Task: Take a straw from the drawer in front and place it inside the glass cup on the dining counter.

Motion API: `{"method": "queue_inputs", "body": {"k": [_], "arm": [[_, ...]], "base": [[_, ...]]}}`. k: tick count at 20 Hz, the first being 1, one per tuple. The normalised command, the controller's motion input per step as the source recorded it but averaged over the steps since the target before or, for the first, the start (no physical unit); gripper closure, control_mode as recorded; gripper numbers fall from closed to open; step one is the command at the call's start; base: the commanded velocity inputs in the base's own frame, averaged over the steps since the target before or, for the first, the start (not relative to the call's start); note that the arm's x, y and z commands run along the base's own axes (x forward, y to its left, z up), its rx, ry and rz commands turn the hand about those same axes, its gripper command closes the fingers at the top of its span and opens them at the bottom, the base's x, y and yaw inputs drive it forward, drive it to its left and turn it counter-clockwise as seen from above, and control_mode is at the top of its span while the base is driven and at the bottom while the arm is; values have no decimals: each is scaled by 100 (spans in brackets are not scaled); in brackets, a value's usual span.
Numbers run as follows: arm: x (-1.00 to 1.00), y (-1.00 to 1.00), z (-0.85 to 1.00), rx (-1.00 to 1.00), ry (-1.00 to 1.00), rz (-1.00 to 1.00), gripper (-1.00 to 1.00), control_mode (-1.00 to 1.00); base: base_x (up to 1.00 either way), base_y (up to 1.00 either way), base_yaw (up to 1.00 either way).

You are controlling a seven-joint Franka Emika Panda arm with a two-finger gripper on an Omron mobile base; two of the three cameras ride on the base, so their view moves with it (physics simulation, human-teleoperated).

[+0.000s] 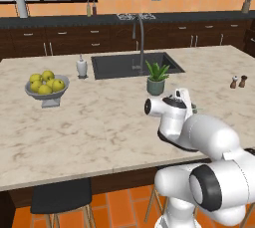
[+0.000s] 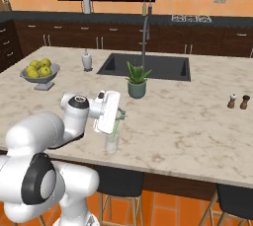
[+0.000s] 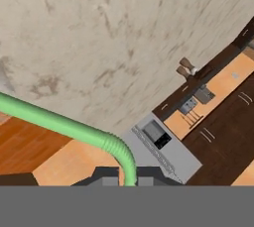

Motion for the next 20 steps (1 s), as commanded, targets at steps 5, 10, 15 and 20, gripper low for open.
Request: {"method": "queue_inputs", "body": {"k": [5,10,15,20], "arm": [[0,0,-4,-8,-1,0,100,-100],[9,13,-4,-1,-1,0,100,-100],[13,30,0,0,-3,0,100,-100],[3,17,-9,0,-2,0,100,-100]], "base": [[0,0,0],[0,0,0],[0,0,0],[0,0,0]]}}
